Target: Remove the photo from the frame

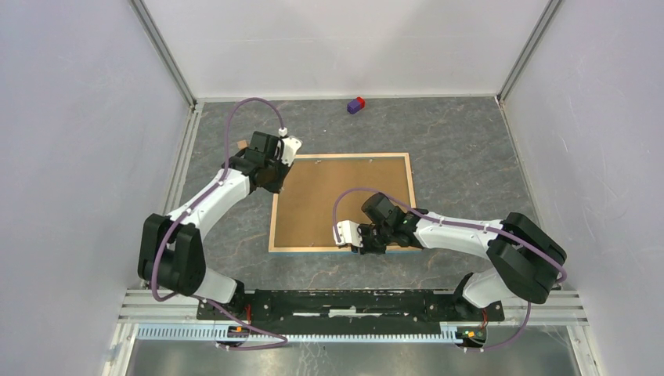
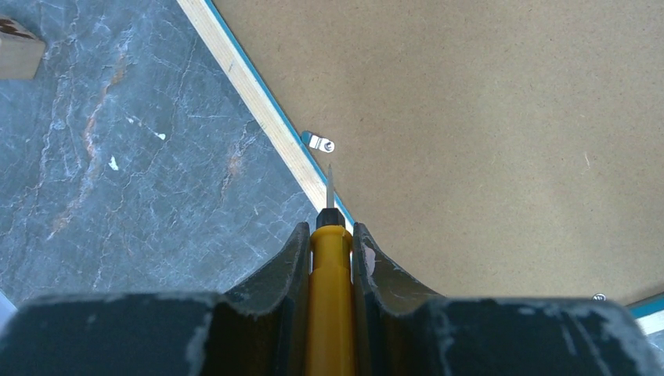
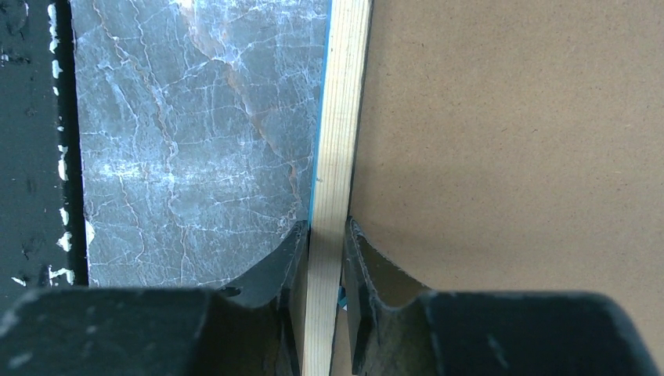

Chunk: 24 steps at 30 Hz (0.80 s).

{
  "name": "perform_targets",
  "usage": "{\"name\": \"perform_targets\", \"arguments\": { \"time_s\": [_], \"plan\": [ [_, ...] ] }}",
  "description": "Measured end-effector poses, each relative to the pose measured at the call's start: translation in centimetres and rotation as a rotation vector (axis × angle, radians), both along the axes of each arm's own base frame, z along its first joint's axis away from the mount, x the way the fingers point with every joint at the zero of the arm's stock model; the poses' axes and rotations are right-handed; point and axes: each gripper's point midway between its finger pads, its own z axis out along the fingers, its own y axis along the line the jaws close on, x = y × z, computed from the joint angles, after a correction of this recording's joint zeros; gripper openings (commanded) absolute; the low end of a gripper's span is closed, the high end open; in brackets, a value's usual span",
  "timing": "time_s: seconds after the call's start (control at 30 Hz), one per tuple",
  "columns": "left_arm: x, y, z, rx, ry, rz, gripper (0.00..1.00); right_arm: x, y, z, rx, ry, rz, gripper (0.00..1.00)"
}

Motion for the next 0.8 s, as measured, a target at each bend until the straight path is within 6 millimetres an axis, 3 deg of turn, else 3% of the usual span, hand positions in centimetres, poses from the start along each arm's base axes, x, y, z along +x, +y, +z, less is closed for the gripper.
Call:
{"name": "perform_targets", "arguments": {
  "time_s": [0.47, 0.8],
  "plan": [
    [0.5, 0.3, -2.0, 0.035, 0.037, 0.013, 0.02, 0.0, 0.0, -0.1, 0.001, 0.004, 0.005, 0.17],
    [1.4, 0.4, -2.1, 0.048, 0.009, 0.028, 0.02, 0.0, 0.0, -0.1, 0.001, 0.006, 0.007, 0.12]
  ]
}}
